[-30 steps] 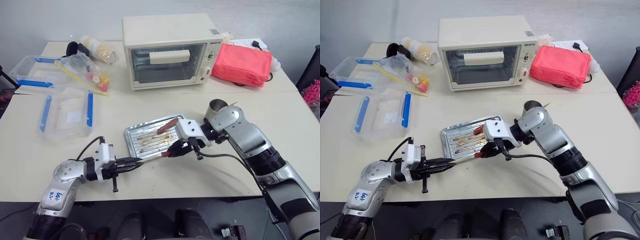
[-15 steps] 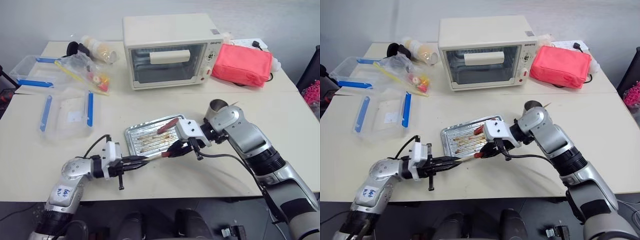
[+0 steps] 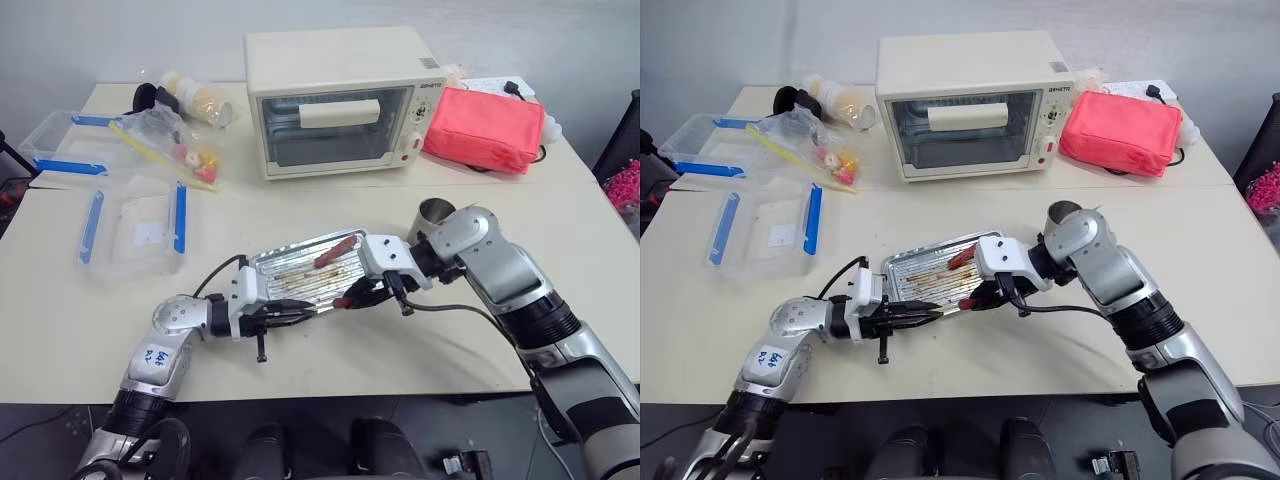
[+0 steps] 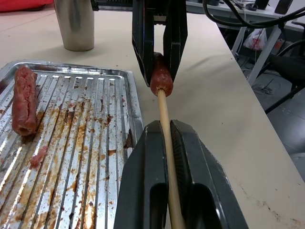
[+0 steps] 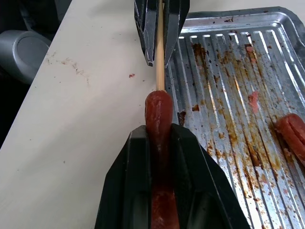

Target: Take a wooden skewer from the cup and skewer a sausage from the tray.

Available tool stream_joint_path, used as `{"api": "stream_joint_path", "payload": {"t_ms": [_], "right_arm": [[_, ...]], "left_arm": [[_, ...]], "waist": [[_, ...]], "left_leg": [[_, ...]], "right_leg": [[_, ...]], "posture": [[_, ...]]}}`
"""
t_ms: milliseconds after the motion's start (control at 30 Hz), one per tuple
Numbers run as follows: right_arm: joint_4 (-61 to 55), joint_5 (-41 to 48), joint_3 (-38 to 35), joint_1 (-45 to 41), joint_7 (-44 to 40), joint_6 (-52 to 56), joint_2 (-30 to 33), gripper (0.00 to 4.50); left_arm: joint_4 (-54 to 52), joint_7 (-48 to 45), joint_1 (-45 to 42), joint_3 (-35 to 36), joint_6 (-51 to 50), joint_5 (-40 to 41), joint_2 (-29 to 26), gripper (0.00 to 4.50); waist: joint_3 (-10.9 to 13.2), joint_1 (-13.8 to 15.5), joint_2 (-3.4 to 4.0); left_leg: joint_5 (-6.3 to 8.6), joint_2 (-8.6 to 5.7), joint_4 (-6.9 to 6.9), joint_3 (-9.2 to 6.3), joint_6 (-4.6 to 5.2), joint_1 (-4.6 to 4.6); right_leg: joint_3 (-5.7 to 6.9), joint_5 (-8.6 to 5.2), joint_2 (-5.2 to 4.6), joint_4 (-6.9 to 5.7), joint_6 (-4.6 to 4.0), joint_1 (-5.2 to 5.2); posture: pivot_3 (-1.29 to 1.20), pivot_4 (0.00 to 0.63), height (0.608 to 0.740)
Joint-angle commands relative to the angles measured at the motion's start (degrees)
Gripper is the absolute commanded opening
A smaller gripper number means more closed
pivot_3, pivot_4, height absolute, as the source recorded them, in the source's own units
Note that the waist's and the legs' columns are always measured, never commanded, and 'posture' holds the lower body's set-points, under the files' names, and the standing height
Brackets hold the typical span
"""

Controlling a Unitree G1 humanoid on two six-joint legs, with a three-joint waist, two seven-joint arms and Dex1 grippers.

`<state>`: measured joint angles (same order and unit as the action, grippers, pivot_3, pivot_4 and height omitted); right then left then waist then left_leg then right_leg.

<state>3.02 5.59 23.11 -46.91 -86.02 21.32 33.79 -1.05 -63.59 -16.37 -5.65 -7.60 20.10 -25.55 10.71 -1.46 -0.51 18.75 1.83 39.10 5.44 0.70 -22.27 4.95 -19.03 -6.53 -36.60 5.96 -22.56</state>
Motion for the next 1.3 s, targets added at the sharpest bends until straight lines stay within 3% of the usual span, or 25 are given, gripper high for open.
{"api": "stream_joint_path", "payload": {"t_ms": [33,233,333,533,667,800,967,1033,1167,1300], "right_arm": [[-2.94,2.78,1.38,-0.88,-0.85,-0.83,-3.52,0.52],[-4.42,4.51,-0.32,0.22,-2.05,2.63,-2.40,0.52],[-4.87,4.95,-2.12,1.36,-2.18,3.19,-0.08,1.20],[-6.65,8.51,-5.45,4.15,-3.12,1.91,5.28,3.21],[-9.61,14.28,-11.12,7.58,-2.90,2.84,8.91,4.45],[-10.22,16.47,-19.94,14.81,3.44,-8.19,6.72,4.45],[-15.33,24.51,-31.63,27.38,14.92,-12.91,-2.06,4.45],[-18.44,29.98,-33.86,29.55,19.00,-9.14,-4.64,4.45],[-18.70,30.15,-36.72,29.04,26.03,-14.50,-9.41,4.45],[-17.89,28.41,-38.22,28.62,29.64,-19.55,-10.93,4.45]], "left_arm": [[-3.54,-1.33,-2.90,-3.93,0.95,1.77,3.64,0.00],[-3.45,-0.86,-2.46,-1.51,0.82,2.05,2.70,0.00],[-3.54,-1.09,-0.74,2.10,0.84,2.96,-0.05,0.00],[-5.28,-3.06,4.52,9.87,1.97,6.47,-6.79,0.00],[-9.50,-3.08,12.59,17.51,0.25,9.71,-12.24,0.00],[-15.05,4.46,19.39,26.28,-2.31,14.05,-10.97,0.00],[-18.36,24.61,17.66,35.64,-4.18,17.02,-2.71,0.00],[-17.97,33.75,14.82,37.01,-4.26,13.85,-0.02,0.00],[-12.60,49.61,7.42,38.13,-5.47,8.47,3.46,0.00],[-6.30,54.87,2.80,36.58,-6.33,5.29,3.84,0.00]], "waist": [[0.00,0.00,0.00],[0.00,0.00,0.00],[0.00,0.00,0.00],[0.00,-0.06,0.00],[0.00,-0.12,0.00],[0.00,-0.03,-0.01],[-0.01,1.30,-0.07],[-0.01,1.41,-0.07],[-0.06,1.39,-0.14],[-0.06,1.39,-0.15]], "left_leg": [[0.00,0.00,0.00,0.00,0.00,0.00],[-0.01,0.00,0.01,-0.01,0.01,0.00],[-0.01,0.00,0.01,-0.02,0.01,0.00],[-0.01,0.03,0.01,-0.04,0.01,0.00],[0.00,0.09,-0.02,-0.06,0.00,0.00],[0.01,0.12,-0.05,-0.12,-0.01,0.02],[0.02,0.05,-0.04,-0.22,-0.01,0.07],[0.02,0.03,-0.04,-0.18,-0.01,0.09],[-0.02,-0.02,-0.03,-0.14,0.03,0.14],[-0.02,-0.06,-0.06,-0.02,0.02,0.14]], "right_leg": [[0.00,0.00,0.00,0.00,0.00,0.00],[0.01,0.00,0.00,0.00,0.00,0.00],[0.01,0.00,-0.02,0.00,0.00,0.01],[0.01,0.00,-0.09,0.02,0.00,0.01],[0.00,0.00,-0.18,0.09,0.00,0.02],[-0.10,0.00,-0.26,0.14,0.00,0.10],[-0.39,0.01,-0.31,0.15,0.02,0.23],[-0.44,0.02,-0.30,0.10,0.04,0.22],[-0.47,0.06,-0.16,0.02,0.10,0.21],[-0.37,0.06,-0.04,-0.02,0.11,0.12]], "posture": [[0.00,0.150,0.740],[0.00,0.150,0.740],[0.00,0.150,0.740],[0.00,0.150,0.740],[0.00,0.150,0.740],[0.00,0.150,0.740],[0.00,0.150,0.740],[0.00,0.150,0.740],[0.00,0.150,0.740],[0.00,0.150,0.740]]}}
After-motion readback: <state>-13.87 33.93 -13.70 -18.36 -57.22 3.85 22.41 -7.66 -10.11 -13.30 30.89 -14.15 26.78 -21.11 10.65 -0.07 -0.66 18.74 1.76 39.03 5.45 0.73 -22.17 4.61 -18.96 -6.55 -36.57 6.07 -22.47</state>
